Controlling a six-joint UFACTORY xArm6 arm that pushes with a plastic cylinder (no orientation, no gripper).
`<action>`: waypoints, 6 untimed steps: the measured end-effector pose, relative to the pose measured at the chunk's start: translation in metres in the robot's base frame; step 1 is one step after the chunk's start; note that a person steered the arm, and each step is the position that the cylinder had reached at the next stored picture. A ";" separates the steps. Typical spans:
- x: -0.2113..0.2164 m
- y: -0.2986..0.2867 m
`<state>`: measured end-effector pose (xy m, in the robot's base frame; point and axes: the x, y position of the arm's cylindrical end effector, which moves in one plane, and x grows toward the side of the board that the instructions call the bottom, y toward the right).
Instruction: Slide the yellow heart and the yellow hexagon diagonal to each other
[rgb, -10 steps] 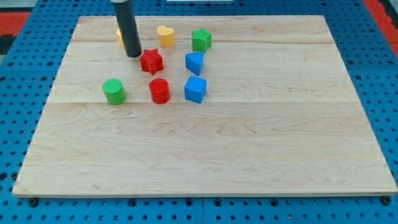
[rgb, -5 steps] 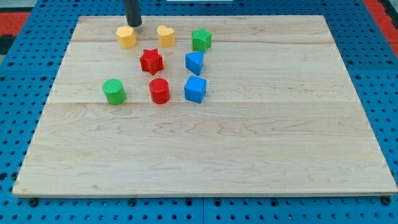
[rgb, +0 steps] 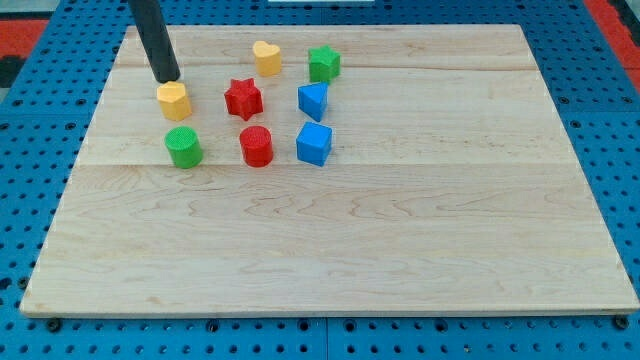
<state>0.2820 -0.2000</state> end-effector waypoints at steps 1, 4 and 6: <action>-0.067 0.048; -0.039 0.154; -0.035 0.129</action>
